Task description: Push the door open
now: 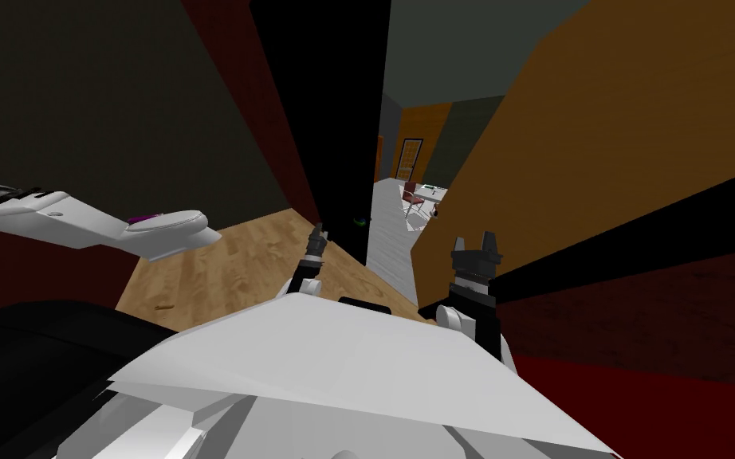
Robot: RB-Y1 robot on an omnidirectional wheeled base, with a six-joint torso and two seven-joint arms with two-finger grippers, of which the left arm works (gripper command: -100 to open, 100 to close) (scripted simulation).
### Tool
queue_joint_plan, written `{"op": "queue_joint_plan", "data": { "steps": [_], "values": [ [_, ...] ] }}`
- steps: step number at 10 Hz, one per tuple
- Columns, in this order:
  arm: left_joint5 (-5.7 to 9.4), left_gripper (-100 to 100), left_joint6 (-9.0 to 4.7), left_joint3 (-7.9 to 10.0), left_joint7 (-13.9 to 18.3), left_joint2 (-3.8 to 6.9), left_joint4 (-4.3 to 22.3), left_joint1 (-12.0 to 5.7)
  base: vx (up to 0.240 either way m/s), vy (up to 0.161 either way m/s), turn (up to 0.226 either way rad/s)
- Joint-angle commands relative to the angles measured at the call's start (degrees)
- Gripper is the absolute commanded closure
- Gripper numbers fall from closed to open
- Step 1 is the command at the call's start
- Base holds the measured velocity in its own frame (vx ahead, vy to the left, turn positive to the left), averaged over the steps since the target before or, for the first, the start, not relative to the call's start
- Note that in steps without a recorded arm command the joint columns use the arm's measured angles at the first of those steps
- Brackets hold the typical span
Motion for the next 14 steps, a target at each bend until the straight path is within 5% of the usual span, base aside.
{"op": "queue_joint_plan", "data": {
  "steps": [1, 14],
  "values": [
    [-0.11, -100, -0.33, -0.81, 0.20, 0.16, 2.29, -0.84, 0.080, 0.074, -0.088],
    [-0.55, -100, -5.76, -6.44, 2.34, 1.39, 21.00, -5.94, 0.072, 0.076, -0.085]
  ]
}}
